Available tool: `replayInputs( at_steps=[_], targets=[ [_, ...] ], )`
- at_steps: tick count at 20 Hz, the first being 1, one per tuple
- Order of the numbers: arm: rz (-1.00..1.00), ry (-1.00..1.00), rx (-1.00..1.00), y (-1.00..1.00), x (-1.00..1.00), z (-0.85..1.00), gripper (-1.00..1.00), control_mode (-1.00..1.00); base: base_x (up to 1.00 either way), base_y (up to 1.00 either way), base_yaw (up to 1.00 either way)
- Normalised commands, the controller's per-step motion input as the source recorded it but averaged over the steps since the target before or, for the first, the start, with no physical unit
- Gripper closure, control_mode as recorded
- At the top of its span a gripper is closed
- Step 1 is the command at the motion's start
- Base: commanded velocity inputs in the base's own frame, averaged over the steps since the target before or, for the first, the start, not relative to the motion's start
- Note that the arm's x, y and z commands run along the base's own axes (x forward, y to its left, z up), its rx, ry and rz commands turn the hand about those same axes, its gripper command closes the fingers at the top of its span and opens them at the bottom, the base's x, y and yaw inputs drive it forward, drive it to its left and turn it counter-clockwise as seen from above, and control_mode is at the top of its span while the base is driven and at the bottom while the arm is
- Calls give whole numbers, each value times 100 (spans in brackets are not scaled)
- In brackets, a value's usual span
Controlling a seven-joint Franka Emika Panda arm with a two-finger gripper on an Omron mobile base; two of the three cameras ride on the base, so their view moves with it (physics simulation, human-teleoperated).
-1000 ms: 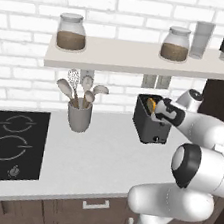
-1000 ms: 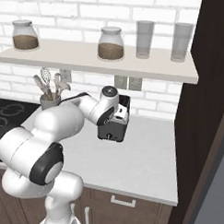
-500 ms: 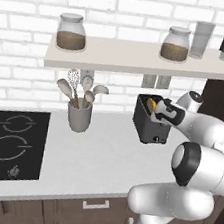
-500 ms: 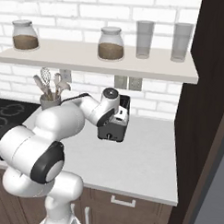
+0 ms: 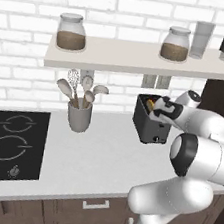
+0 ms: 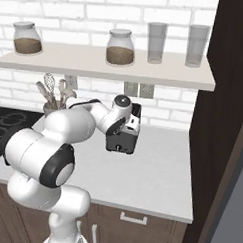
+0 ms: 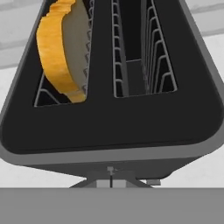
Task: Start the toaster. Once the lever pops up, take the bread to the plate on the dining counter.
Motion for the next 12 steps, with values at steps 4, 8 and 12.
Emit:
replayInputs(
  at_steps=[4, 8, 12],
  targets=[
    [0, 1, 1, 0, 1, -13, 100, -100, 0, 0, 0],
    [0, 0, 1, 4, -3, -18, 100, -100, 0, 0, 0],
    [0, 1, 2, 3, -2, -25, 100, -100, 0, 0, 0]
  ],
)
